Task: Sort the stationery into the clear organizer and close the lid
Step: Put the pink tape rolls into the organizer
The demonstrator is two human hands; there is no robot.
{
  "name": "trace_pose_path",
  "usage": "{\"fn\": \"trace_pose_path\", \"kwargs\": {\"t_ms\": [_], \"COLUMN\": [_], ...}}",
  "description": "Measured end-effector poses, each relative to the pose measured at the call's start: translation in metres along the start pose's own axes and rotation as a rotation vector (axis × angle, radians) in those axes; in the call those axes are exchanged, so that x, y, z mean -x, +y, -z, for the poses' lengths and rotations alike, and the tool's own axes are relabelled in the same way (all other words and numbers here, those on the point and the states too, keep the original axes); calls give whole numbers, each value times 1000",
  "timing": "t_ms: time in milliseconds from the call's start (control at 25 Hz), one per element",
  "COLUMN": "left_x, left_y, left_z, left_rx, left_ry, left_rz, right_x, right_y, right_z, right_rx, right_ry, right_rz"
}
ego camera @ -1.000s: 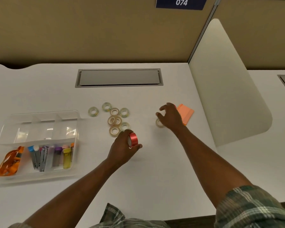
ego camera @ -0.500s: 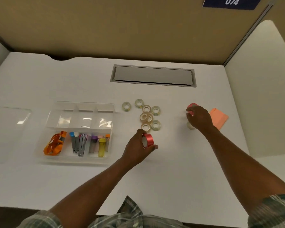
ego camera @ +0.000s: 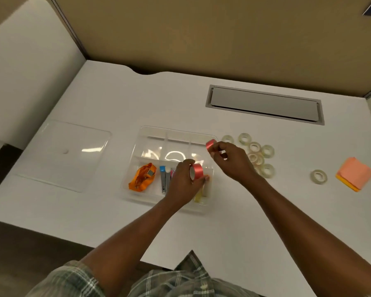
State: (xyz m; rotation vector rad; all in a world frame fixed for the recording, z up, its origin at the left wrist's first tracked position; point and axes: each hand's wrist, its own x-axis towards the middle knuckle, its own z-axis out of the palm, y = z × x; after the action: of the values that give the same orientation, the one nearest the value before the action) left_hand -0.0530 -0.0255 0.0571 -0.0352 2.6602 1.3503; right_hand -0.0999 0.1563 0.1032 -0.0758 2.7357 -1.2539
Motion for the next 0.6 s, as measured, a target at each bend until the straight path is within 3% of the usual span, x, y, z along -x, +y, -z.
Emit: {"fn": "trace_pose_path", "kwargs": {"t_ms": [120, 280, 600], "left_x": [-20, -52, -93], "left_y": [-31, -71, -100], "left_z": [54, 112, 128], "left_rx": [-28, -427, -805], "left_ry": [105, 233, 108], "left_rz": [-8, -80, -109], "right_x": [-18, -52, -104], "right_y": [-30, -65, -97], "right_z": [-48, -98, -151], "right_rx": [87, 282, 668], "right_ry": [-79, -172, -347], "right_rz": [132, 271, 285]}}
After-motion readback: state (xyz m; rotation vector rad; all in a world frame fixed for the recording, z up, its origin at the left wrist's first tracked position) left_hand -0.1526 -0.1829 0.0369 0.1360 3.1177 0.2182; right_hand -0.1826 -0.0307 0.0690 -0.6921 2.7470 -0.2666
